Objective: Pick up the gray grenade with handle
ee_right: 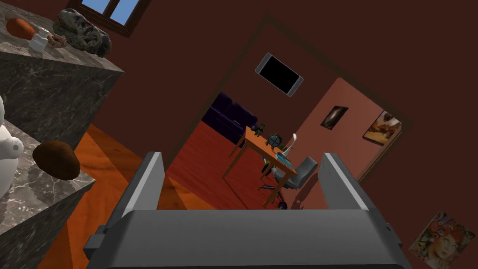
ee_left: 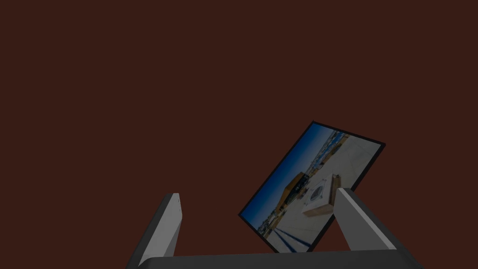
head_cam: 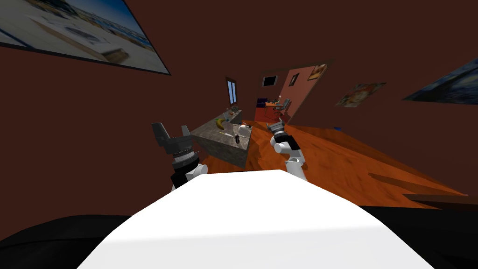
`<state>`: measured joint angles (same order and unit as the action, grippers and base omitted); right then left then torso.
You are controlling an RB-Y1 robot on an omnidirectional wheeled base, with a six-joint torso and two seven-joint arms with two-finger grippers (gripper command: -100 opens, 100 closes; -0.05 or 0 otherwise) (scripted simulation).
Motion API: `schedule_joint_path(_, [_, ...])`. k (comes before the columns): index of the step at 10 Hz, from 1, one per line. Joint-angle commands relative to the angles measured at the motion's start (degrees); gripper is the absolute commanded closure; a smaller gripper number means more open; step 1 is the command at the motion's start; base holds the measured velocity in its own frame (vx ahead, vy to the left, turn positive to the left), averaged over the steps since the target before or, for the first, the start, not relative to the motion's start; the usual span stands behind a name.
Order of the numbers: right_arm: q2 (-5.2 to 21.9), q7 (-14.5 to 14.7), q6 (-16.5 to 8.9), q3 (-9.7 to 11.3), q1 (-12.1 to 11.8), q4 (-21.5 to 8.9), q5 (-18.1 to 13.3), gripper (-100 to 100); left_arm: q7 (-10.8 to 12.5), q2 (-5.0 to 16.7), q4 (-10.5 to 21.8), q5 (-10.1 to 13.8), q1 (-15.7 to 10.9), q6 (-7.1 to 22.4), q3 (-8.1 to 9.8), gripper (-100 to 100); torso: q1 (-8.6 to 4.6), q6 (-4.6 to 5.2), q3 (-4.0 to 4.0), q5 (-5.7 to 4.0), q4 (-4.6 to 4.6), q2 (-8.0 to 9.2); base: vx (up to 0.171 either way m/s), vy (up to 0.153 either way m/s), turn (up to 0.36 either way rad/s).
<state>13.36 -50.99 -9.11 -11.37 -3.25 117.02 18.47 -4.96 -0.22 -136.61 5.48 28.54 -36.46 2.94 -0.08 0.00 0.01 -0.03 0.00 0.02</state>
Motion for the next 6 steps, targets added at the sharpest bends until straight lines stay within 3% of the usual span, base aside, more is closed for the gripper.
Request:
schedule_joint_path(1, [0.2, -2.9, -2.9, -0.6, 0.9, -0.5, 0.6, -100, 0.0, 0.0, 0.0, 0.0, 0.0, 0.0, 0.0, 0, 0.0, 0.0, 0.0, 0.0, 0.0, 0.0, -0.02, -0.023, 0.02])
schedule_joint_path(2, [0.2, -3.3, -3.2, -0.6, 0.9, -0.5, 0.6, -100, 0.0, 0.0, 0.0, 0.0, 0.0, 0.0, 0.0, 0, 0.01, 0.02, 0.01, 0.0, 0.0, 0.01, -0.011, -0.01, -0.007])
schedule_joint_path(5, [0.6, -8.7, -8.6, -3.1, 4.9, -3.2, 3.0, -100, 0.0, 0.0, 0.0, 0.0, 0.0, 0.0, 0.0, 0, 0.06, 0.02, 0.0, 0.01, 0.0, 0.01, -0.018, -0.007, 0.033])
schedule_joint_path(6, [0.6, -10.4, -10.2, -3.1, 4.9, -3.2, 3.0, -100, 0.0, 0.0, 0.0, 0.0, 0.0, 0.0, 0.0, 0, 0.07, 0.01, 0.0, 0.01, 0.0, 0.01, -0.019, -0.005, 0.021])
